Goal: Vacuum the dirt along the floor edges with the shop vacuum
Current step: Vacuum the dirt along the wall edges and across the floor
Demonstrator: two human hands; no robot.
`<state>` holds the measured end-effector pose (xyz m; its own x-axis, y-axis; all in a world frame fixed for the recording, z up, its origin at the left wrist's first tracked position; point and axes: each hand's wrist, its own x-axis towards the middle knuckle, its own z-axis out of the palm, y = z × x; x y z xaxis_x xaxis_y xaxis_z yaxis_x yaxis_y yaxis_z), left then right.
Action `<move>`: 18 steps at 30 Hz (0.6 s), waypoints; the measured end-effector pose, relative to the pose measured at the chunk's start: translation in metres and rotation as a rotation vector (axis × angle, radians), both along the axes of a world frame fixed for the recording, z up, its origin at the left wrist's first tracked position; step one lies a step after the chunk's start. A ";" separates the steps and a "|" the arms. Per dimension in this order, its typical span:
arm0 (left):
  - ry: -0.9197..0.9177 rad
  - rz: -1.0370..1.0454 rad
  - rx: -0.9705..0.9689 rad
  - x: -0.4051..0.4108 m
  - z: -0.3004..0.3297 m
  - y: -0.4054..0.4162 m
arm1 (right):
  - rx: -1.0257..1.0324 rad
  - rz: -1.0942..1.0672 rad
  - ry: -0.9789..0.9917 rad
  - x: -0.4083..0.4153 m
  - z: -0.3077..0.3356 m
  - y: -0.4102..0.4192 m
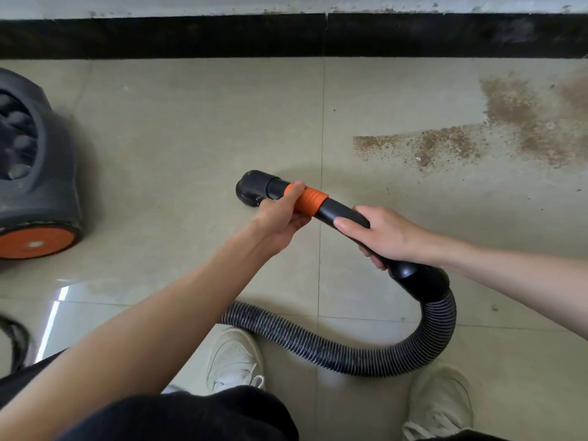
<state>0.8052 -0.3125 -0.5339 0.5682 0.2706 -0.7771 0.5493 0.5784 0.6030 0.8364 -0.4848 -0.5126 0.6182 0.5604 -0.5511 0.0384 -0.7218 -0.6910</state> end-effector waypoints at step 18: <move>0.007 -0.279 -0.200 -0.020 0.010 -0.029 | -0.319 0.096 -0.176 -0.065 0.023 -0.034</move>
<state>0.7856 -0.3417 -0.5240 0.5930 -0.0525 -0.8035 0.7067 0.5121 0.4881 0.7715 -0.5188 -0.4897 0.6722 0.4377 -0.5972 0.2146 -0.8871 -0.4087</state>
